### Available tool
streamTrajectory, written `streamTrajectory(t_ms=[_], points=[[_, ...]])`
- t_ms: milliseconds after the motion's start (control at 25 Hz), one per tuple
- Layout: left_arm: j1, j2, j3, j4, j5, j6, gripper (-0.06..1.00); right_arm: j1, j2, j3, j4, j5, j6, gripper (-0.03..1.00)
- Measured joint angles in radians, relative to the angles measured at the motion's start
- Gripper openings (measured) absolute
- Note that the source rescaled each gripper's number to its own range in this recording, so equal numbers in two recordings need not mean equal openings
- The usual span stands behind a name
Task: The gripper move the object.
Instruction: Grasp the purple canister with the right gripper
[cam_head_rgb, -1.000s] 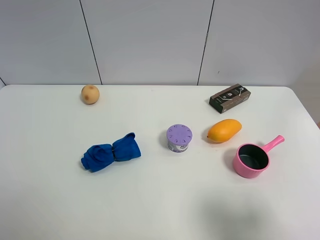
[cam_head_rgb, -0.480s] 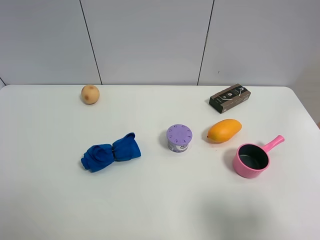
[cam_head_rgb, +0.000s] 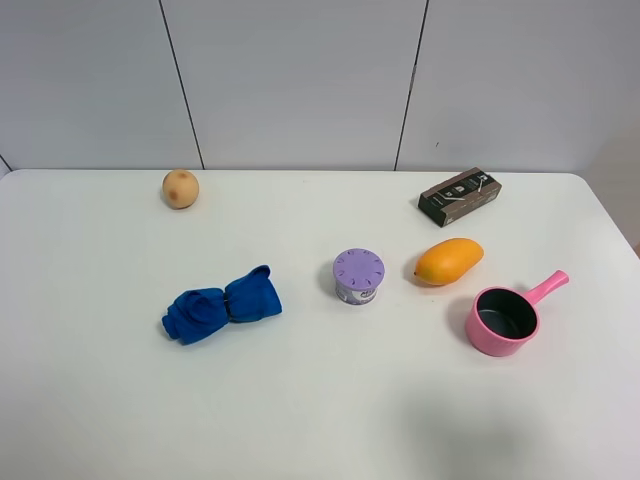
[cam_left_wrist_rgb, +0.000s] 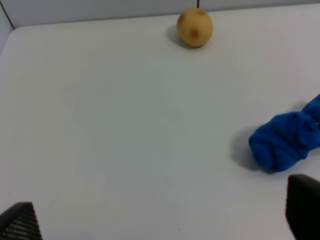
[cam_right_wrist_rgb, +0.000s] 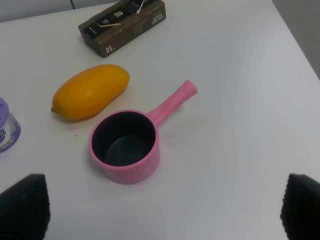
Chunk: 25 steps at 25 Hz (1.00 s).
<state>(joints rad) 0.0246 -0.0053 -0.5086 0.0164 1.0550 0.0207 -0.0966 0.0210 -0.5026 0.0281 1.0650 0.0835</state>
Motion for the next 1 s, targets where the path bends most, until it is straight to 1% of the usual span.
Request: streamTrajectory(t_ms=[80, 240, 400, 600, 840, 1000], points=[[0.0, 0.0, 0.0, 0.0, 0.0, 0.0, 1.0, 0.0, 0.05, -0.022, 0.012, 0.0, 0.008, 0.7], [0.0, 0.0, 0.0, 0.0, 0.0, 0.0, 1.0, 0.0, 0.195, -0.14, 0.019, -0.017, 0.011, 0.7], [0.0, 0.0, 0.0, 0.0, 0.0, 0.0, 1.0, 0.0, 0.365, -0.285, 0.035, -0.025, 0.068, 0.66], [0.0, 0.0, 0.0, 0.0, 0.0, 0.001, 1.0, 0.0, 0.561, -0.434, 0.045, -0.042, 0.131, 0.65], [0.0, 0.0, 0.0, 0.0, 0.0, 0.001, 1.0, 0.0, 0.764, -0.515, 0.048, -0.047, 0.174, 0.65], [0.0, 0.0, 0.0, 0.0, 0.0, 0.001, 1.0, 0.0, 0.878, -0.519, 0.093, -0.047, 0.165, 0.65]])
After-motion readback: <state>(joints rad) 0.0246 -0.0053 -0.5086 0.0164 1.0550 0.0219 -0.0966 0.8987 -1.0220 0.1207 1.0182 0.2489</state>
